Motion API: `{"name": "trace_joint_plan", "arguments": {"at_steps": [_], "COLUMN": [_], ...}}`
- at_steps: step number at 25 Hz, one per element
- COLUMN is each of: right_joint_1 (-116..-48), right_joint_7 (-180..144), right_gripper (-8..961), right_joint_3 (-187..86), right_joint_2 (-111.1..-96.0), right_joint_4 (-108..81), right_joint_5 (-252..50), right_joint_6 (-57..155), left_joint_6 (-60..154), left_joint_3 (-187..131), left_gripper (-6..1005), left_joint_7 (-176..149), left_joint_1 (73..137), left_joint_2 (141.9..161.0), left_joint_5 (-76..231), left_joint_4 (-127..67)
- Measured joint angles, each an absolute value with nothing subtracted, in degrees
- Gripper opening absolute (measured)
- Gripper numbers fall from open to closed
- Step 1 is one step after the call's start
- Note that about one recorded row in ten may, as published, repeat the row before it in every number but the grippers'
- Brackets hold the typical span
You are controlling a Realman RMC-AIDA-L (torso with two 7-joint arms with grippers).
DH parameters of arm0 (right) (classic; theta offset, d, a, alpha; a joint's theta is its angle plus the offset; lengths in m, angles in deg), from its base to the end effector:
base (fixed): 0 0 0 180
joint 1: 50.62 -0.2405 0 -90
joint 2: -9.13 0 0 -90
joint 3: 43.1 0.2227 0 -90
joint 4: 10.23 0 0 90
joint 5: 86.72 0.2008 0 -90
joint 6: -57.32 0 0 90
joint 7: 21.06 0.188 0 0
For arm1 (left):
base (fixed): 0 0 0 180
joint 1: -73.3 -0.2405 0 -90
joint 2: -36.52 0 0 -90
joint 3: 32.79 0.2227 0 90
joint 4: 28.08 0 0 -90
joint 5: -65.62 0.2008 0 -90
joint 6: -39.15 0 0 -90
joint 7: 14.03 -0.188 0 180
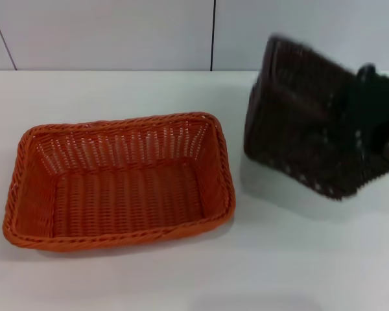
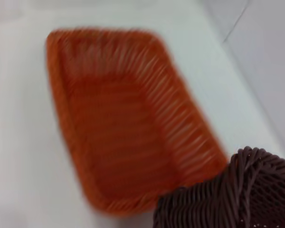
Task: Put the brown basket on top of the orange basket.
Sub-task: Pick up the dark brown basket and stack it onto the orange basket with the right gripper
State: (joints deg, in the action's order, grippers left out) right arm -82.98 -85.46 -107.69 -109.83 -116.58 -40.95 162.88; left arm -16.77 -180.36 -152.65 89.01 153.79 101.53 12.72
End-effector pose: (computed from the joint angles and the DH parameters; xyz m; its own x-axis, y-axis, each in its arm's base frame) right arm 0.0898 0.3151 0.0594 0.9882 0.0075 0.1532 0.0630 -0.9305 -0.3609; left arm -0.3430 0.3412 0.2482 0.6424 -0.3530 0.6802 0.7653 0.2497 -0.5932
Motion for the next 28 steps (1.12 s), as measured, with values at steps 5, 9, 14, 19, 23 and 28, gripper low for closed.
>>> {"name": "trace_joint_plan", "arguments": {"at_steps": [5, 9, 14, 19, 23, 28], "right_joint_1": [-82.4, -82.3, -81.6, -81.0, -80.9, -80.7], "right_joint_7": [-81.2, -77.1, -72.7, -67.3, -63.0, -57.7], "right_gripper": [188, 189, 189, 189, 188, 188], "right_joint_3": [-105.2, -105.0, -109.0, -116.9, -123.8, -131.6], "right_joint_2": [-109.83, -109.82, -109.93, -109.97, -109.96, -109.98], "right_joint_4": [-121.7, -123.4, -122.6, -122.1, -121.4, -122.1], "right_joint_5": [-36.1, -33.1, -31.1, -30.8, -30.3, -30.5], "right_joint_6": [158.4, 153.2, 142.9, 131.7, 123.8, 114.6], "left_joint_6": [-17.7, -18.4, -18.6, -18.9, -18.9, -19.0], "left_joint_3": [-180.0, -179.8, -179.8, -179.7, -179.7, -179.6], "left_gripper": [453, 454, 454, 453, 453, 452], "left_joint_7": [-152.6, -152.6, -152.6, -152.6, -152.7, -152.8], "left_joint_1": [88.8, 88.8, 88.8, 89.0, 89.3, 89.7], "left_joint_2": [153.39, 153.20, 153.07, 152.70, 152.46, 152.32], "left_joint_5": [101.6, 101.6, 101.7, 101.8, 102.4, 102.5], "left_joint_4": [12.8, 12.9, 12.9, 12.8, 12.6, 12.7]}}
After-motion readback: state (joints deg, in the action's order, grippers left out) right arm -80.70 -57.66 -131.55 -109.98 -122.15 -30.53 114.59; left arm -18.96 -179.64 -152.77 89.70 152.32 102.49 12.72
